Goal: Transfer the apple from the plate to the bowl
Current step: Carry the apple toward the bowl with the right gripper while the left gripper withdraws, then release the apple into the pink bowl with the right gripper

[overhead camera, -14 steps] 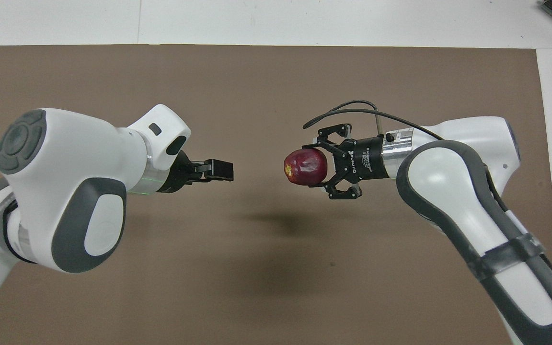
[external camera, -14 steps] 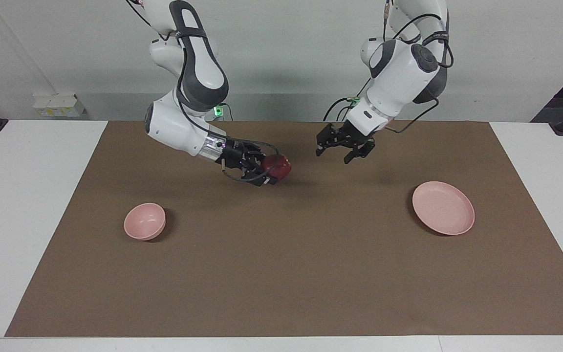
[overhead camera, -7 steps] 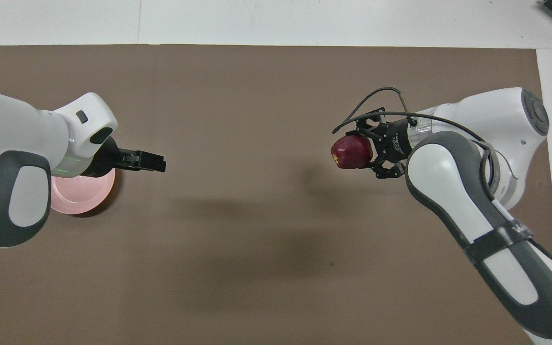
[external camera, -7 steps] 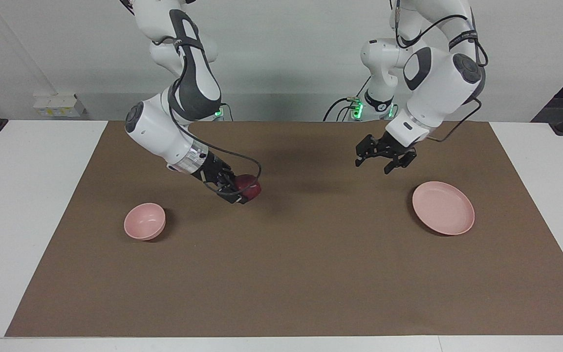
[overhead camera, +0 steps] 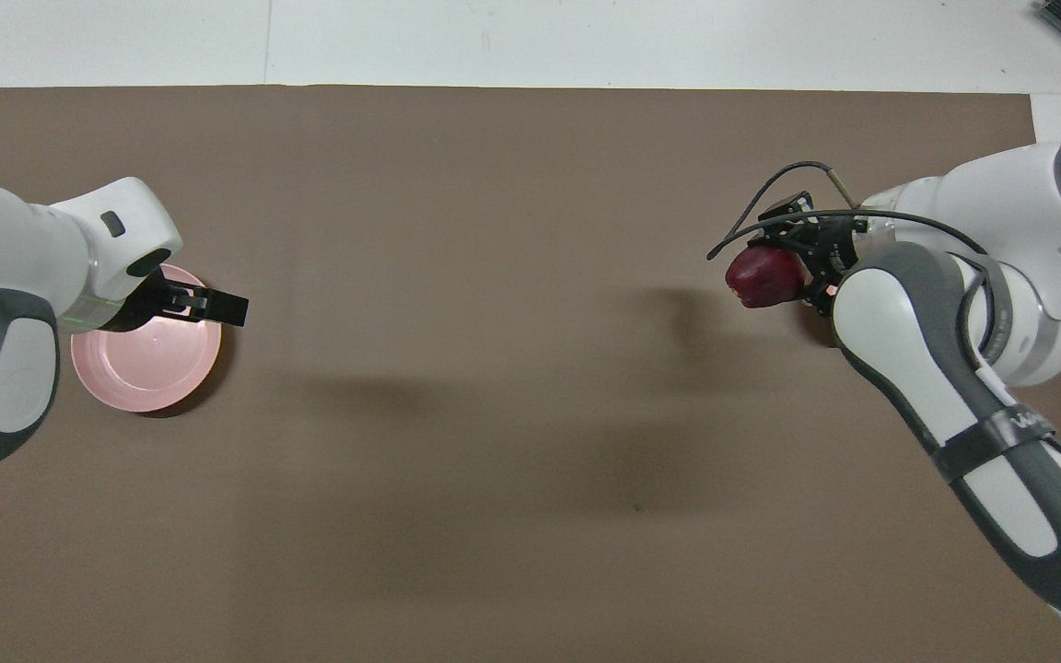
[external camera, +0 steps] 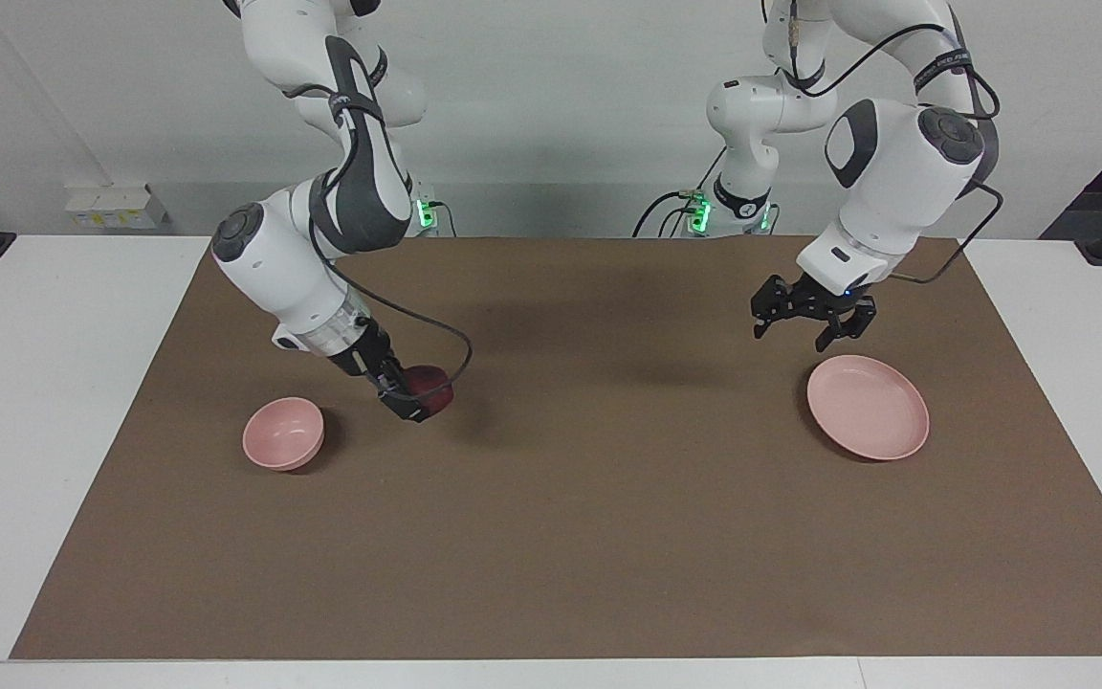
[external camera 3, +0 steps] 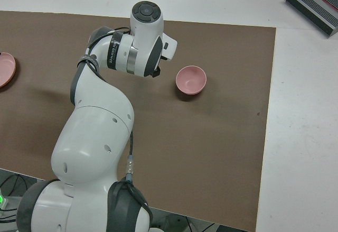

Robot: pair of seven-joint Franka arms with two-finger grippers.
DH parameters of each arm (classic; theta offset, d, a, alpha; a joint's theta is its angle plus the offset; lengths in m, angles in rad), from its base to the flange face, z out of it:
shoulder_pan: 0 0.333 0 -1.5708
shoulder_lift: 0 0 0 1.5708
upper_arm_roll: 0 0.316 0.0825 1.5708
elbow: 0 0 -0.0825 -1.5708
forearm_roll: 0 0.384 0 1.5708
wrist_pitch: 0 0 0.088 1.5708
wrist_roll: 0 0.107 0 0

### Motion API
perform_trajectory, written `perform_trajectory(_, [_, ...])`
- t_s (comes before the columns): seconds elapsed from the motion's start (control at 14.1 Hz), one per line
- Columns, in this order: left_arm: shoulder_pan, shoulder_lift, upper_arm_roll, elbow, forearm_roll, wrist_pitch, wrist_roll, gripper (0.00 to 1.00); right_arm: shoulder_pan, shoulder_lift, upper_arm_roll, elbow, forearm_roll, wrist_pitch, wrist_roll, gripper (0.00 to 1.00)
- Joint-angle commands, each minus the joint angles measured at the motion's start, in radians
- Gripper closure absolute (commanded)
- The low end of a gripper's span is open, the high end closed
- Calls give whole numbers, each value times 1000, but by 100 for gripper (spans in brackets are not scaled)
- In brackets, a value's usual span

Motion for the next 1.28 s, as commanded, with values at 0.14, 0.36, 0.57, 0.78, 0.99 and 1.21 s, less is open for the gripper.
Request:
perform_trajectory(0.14, [-82,-14,161,231,27,-230,34,0,-98,26,7,25,-129,-3,-122,100])
perform_trajectory(0.36, [-114,-11,203,380,33,-376,35,0,-139,32,7,20,-171,3,-206,100])
perform_trajectory(0.57, [-122,-5,231,460,35,-485,37,0,-170,73,6,2,-172,41,-264,100])
perform_trajectory(0.78, [-112,9,230,509,53,-568,37,0,-184,125,6,0,-172,110,-272,97])
perform_trajectory(0.99, [-98,1,230,503,64,-576,34,0,-182,126,6,14,-177,101,-274,0])
perform_trajectory(1.21, [-95,-2,228,500,62,-582,32,0,-178,74,9,20,-246,52,-306,0])
